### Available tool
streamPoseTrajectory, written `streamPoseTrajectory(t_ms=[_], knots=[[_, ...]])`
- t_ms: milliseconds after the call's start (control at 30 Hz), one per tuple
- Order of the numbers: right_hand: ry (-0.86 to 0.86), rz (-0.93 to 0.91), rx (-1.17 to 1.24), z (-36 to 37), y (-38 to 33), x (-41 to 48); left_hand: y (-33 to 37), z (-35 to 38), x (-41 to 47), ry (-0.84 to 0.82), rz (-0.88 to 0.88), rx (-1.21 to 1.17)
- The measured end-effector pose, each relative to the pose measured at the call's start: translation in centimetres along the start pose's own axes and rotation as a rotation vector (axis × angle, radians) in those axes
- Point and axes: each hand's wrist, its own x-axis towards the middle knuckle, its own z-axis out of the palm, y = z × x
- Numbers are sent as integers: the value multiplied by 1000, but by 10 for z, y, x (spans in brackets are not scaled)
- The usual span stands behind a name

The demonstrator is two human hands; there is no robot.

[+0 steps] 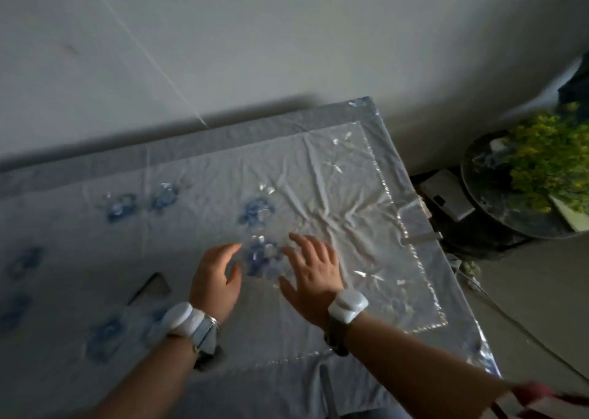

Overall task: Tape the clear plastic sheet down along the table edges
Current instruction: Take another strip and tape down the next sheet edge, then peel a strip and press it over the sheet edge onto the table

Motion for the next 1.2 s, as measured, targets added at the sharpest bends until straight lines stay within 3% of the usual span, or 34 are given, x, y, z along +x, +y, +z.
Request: streamPoseTrajectory(t_ms=[233,467,633,833,933,1100,1200], knots=[[-356,-204,-220,75,-85,15,-85,-67,-50,80,-105,121],[-323,-180,-268,80,-84,14,-136,-75,-56,79,-150,126],[-303,-188,-309,80,-89,15,-158,-79,-47,79,-289,146],[-315,-169,-298,81,-90,14,-159,-91,-37,54,-353,-58],[-331,-55,-202,77,-99,17,-145,-96,-25,95,-258,-115],[-206,498,491,50,-121,43,-102,-88,1,91,-88,-207],[-132,622,614,33,-122,67,-77,-79,13,90,56,-197]])
